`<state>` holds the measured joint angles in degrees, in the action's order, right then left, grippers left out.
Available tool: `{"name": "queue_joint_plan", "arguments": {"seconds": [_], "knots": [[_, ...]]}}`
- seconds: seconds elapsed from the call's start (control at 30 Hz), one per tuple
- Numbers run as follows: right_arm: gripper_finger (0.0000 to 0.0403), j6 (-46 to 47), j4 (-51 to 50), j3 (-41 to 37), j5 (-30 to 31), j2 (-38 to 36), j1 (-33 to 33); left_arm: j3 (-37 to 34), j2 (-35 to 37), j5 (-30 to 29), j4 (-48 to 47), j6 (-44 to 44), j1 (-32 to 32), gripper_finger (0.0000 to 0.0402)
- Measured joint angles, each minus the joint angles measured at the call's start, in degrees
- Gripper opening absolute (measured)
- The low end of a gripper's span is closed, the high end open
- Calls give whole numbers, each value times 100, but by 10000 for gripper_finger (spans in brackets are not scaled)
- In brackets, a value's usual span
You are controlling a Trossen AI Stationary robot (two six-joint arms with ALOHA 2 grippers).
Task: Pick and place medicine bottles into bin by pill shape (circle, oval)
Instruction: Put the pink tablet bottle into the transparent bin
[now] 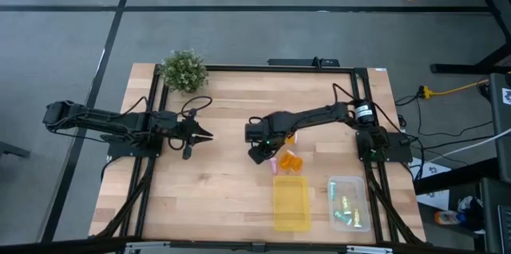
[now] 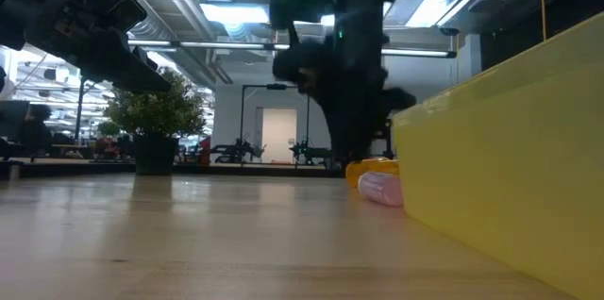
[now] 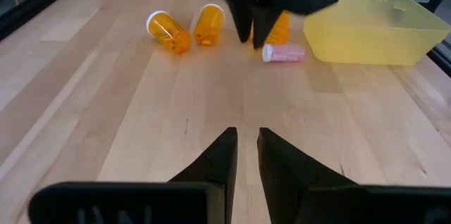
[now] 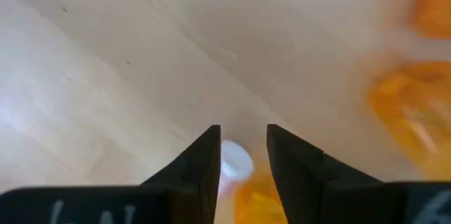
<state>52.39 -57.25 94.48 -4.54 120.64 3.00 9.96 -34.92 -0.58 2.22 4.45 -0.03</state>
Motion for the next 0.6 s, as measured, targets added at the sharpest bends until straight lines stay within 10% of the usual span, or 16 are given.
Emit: {"name": "queue_joint_plan", "arguments": {"seconds": [0.6], "knots": [[118,423,-261,642,51,-17,680,0,2,0,-2,-7,2,51]]}}
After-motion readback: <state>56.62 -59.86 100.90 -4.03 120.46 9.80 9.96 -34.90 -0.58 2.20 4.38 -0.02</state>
